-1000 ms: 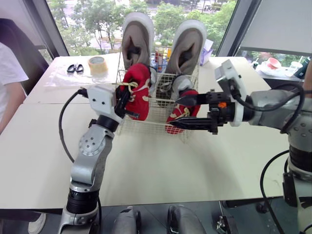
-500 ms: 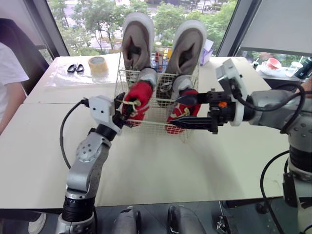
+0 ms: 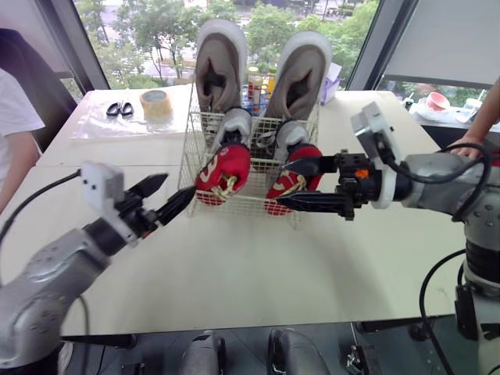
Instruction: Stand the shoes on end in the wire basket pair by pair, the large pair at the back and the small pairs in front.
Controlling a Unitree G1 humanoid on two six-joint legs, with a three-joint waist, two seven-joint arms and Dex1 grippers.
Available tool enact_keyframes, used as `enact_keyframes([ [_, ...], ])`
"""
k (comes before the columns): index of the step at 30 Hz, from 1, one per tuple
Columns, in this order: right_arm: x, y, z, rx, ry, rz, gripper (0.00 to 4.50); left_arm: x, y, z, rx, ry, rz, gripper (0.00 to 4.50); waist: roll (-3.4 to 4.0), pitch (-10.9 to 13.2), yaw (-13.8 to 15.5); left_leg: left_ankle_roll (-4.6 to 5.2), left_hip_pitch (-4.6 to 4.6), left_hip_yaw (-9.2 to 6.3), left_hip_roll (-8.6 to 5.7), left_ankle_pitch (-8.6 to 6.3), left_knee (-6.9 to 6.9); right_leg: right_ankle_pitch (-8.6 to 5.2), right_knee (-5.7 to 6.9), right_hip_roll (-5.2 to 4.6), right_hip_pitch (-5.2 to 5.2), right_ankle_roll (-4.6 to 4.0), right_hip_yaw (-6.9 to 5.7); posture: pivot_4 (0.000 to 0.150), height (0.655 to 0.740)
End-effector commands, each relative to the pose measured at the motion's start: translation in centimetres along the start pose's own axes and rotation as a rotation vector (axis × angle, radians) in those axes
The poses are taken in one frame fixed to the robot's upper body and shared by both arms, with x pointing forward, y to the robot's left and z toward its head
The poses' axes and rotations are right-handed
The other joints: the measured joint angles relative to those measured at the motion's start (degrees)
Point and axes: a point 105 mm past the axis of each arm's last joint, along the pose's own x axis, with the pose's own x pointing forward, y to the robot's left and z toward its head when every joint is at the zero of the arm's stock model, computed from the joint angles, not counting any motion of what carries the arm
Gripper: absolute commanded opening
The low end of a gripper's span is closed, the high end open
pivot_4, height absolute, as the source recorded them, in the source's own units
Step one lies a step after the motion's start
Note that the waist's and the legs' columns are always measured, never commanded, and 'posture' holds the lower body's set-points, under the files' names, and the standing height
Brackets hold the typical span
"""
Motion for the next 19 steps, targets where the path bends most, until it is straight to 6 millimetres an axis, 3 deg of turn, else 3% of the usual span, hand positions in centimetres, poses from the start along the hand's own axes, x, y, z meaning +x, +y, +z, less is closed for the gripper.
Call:
enact_keyframes([
  [1, -1.3, 1.5, -0.7, 0.059, 0.003, 0.041, 4.50, -1.6, 0.4, 0.1, -0.007, 0.063, 0.000, 4.01, 0.01, 0.0, 0.1, 0.00, 0.03, -0.02, -0.03, 0.00, 0.00, -0.01, -0.04, -0.01, 0.05, -0.01, -0.02, 0.150, 0.7400],
  [4, -2.6, 3.0, -3.4, 0.183, 0.056, 0.068, 4.50, -3.0, 0.5, -2.1, -0.029, 0.208, -0.013, 4.01, 0.00, 0.0, 0.1, 0.04, 0.01, -0.03, -0.04, -0.05, -0.02, -0.04, -0.23, -0.04, 0.12, -0.05, -0.03, 0.150, 0.7400],
  [9, -2.8, 3.3, -6.6, 0.251, 0.110, -0.010, 4.50, -3.4, 0.1, -4.8, -0.058, 0.310, -0.053, 4.01, 0.20, 0.0, 0.0, 0.08, 0.00, 0.10, -0.05, -0.11, -0.04, -0.03, -0.30, -0.20, 0.03, -0.08, 0.04, 0.150, 0.7400],
  [14, -2.1, 3.3, -7.0, 0.269, 0.069, -0.044, 4.50, -3.0, -0.4, -6.0, -0.103, 0.318, -0.086, 4.01, 0.45, 0.1, -0.1, -0.08, -0.01, 0.10, 0.03, -0.20, -0.07, -0.02, -0.31, -0.15, -0.04, -0.12, 0.06, 0.150, 0.7400],
  [19, -1.8, 3.5, -7.8, 0.276, 0.090, -0.057, 4.50, -2.9, -0.3, -6.1, -0.118, 0.320, -0.100, 4.01, 0.46, 0.1, 0.0, 0.05, -0.06, 0.10, 0.03, -0.13, -0.13, -0.03, -0.34, -0.15, -0.08, -0.12, 0.06, 0.150, 0.7400],
])
